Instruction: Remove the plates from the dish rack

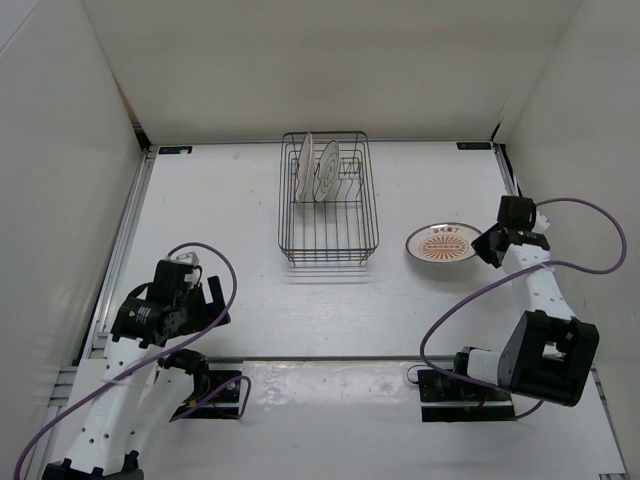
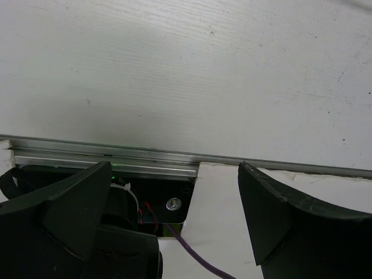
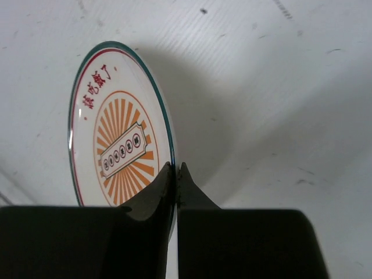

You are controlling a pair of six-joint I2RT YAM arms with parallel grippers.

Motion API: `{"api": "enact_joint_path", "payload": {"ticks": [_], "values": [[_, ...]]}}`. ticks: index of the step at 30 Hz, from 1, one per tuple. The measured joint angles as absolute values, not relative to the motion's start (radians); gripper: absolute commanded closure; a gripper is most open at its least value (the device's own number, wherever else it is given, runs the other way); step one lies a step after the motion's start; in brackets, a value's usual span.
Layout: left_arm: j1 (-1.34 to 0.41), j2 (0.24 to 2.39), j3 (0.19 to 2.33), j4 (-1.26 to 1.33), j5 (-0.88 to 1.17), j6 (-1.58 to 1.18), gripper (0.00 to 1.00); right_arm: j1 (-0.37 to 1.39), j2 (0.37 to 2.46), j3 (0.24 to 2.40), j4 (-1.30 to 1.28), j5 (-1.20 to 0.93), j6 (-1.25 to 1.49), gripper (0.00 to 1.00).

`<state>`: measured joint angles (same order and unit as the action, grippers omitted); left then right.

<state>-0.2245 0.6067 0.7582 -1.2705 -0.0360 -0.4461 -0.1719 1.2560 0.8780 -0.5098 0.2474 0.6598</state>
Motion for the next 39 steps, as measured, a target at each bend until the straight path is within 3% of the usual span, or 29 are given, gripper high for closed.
{"api": "enact_joint_path", "payload": {"ticks": [10,14,20,28,34,39], "values": [[-0.224,0.617,0.758,-1.27,-0.028,-0.446,0.0,-0.224,1.221,0.733,-0.367,0.076,0.718,0.99],[-0.224,0.621,0.758,-1.27,-0.023,-0.446,0.0,-0.24,1.262,0.722,-0.359,0.053,0.728,0.72],[-0.224,0.628,0.758,-1.266,-0.018,-0.446,0.0,-0.243,1.289,0.69,-0.363,0.03,0.701,0.52],[-0.224,0.629,0.758,-1.262,-0.017,-0.446,0.0,-0.247,1.266,0.732,-0.428,0.056,0.685,0.45],[-0.224,0.637,0.758,-1.258,-0.017,-0.445,0.0,-0.244,1.187,0.81,-0.455,0.052,0.679,0.48],[-0.224,0.653,0.758,-1.256,-0.015,-0.445,0.0,-0.182,1.192,1.0,-0.469,-0.004,0.645,0.52]]}}
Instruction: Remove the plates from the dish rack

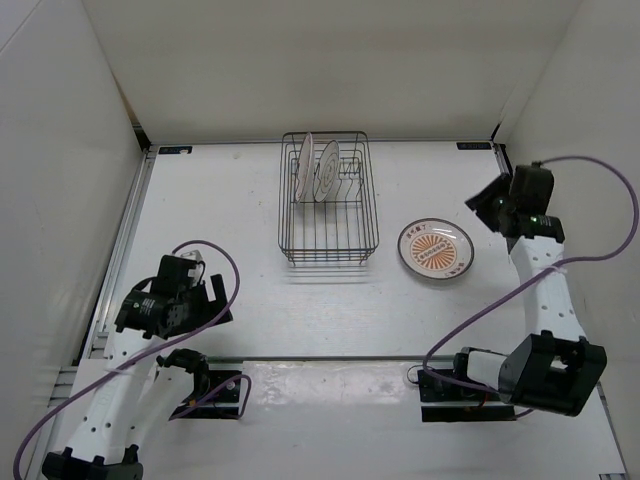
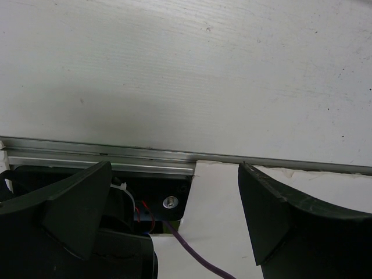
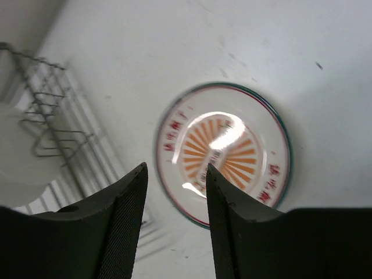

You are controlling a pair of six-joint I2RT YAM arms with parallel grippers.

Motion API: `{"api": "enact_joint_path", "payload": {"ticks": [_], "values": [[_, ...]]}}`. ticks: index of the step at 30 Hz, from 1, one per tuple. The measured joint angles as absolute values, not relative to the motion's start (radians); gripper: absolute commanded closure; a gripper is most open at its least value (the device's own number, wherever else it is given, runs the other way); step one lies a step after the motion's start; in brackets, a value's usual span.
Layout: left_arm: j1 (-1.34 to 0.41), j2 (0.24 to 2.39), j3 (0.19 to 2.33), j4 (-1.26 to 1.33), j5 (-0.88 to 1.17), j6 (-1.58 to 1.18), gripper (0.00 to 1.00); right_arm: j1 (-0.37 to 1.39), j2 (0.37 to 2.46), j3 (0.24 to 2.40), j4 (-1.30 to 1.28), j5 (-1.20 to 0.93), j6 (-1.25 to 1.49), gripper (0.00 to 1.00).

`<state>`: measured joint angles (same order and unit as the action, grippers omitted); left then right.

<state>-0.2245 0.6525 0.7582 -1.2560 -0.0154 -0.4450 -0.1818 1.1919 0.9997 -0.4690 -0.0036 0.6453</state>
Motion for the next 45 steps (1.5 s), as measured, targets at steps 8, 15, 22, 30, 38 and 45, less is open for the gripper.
{"api": "enact_joint_path", "payload": {"ticks": [8,15,22,30,38,45], "values": [[-0.224,0.679,0.758,-1.256,-0.01,-0.443,0.0,0.164,1.381,1.489,-0.48,0.07,0.551,0.52],[-0.224,0.678,0.758,-1.255,0.001,-0.441,0.0,0.467,1.877,1.996,-0.604,0.2,0.436,0.49],[-0.224,0.666,0.758,-1.252,0.007,-0.435,0.0,0.513,2.052,2.012,-0.684,0.227,0.419,0.49],[-0.224,0.666,0.758,-1.248,0.02,-0.43,0.0,0.556,2.092,2.031,-0.624,0.247,0.414,0.48],[-0.224,0.664,0.758,-1.248,0.03,-0.427,0.0,0.599,2.096,2.007,-0.532,0.282,0.41,0.46],[-0.224,0.664,0.758,-1.248,0.036,-0.425,0.0,0.609,2.225,2.147,-0.556,0.357,0.418,0.51]]}}
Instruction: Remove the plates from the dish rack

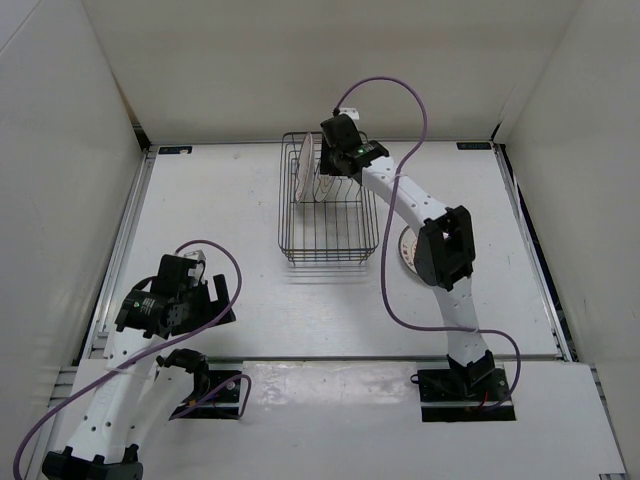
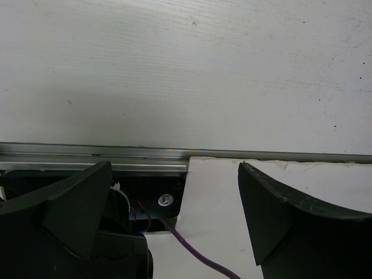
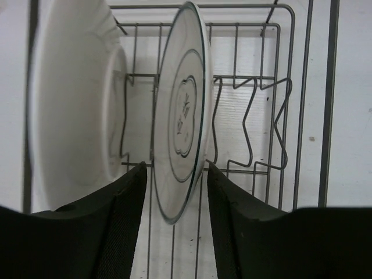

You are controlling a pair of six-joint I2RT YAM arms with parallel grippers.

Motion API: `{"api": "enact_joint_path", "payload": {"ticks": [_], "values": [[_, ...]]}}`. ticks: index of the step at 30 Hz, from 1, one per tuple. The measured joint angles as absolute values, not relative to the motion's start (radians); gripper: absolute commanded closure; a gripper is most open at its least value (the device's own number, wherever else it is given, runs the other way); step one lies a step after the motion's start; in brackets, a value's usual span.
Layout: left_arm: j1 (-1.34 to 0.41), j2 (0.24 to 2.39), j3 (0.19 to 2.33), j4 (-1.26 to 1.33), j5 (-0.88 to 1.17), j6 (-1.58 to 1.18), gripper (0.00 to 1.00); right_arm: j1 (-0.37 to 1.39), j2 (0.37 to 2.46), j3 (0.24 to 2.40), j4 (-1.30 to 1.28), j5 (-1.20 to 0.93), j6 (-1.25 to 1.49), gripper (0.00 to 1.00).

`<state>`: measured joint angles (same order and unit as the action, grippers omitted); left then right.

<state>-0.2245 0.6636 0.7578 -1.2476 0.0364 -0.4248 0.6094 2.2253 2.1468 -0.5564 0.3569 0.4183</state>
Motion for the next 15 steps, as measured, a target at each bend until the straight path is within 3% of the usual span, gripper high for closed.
{"api": "enact_joint_path", "payload": {"ticks": [8,15], "values": [[-0.224,0.665,0.757,-1.245,0.04,-0.419,0.0,0.611,2.272,2.145,-0.58,0.446,0.437,0.79],[-0.212,0.665,0.747,-1.245,0.043,-0.419,0.0,0.64,2.272,2.145,-0.562,0.562,0.472,0.96]]}}
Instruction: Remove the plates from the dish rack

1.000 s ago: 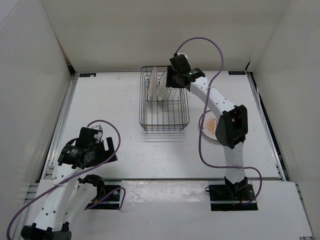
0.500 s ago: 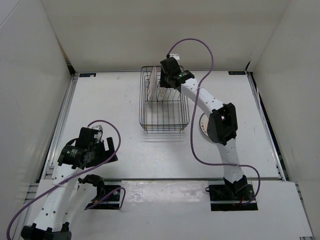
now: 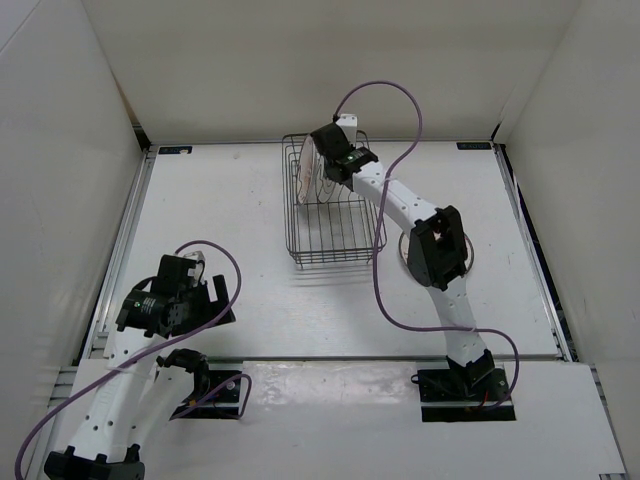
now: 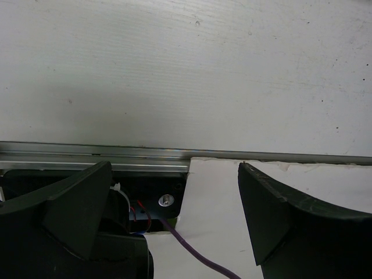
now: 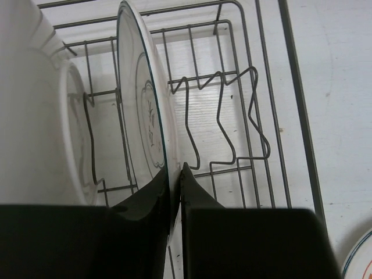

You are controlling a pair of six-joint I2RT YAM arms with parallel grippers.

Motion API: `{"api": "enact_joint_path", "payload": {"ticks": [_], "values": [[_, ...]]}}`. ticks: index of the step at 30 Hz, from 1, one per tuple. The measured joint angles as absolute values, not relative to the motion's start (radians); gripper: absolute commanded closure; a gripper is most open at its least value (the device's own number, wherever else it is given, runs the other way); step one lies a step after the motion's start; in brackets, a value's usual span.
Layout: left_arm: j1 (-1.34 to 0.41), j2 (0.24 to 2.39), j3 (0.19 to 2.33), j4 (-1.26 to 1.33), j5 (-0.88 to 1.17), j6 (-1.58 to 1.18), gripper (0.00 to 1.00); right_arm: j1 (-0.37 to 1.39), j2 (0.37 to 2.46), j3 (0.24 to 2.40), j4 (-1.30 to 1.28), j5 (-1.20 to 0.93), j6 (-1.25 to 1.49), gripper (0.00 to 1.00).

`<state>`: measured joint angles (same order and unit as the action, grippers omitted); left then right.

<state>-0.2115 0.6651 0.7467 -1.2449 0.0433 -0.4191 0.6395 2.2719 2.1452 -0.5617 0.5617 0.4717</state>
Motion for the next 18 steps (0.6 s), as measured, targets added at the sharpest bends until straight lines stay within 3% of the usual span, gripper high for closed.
{"api": "enact_joint_path", "payload": {"ticks": [3,18], "values": [[-0.203,0.665,0.747,-1.245,0.044,-0.419,0.0,0.651,2.272,2.145,-0.567,0.604,0.462,1.0],[-0.197,0.665,0.747,-1.244,0.045,-0.419,0.0,0.71,2.208,2.164,-0.567,0.782,0.373,1.0]]}}
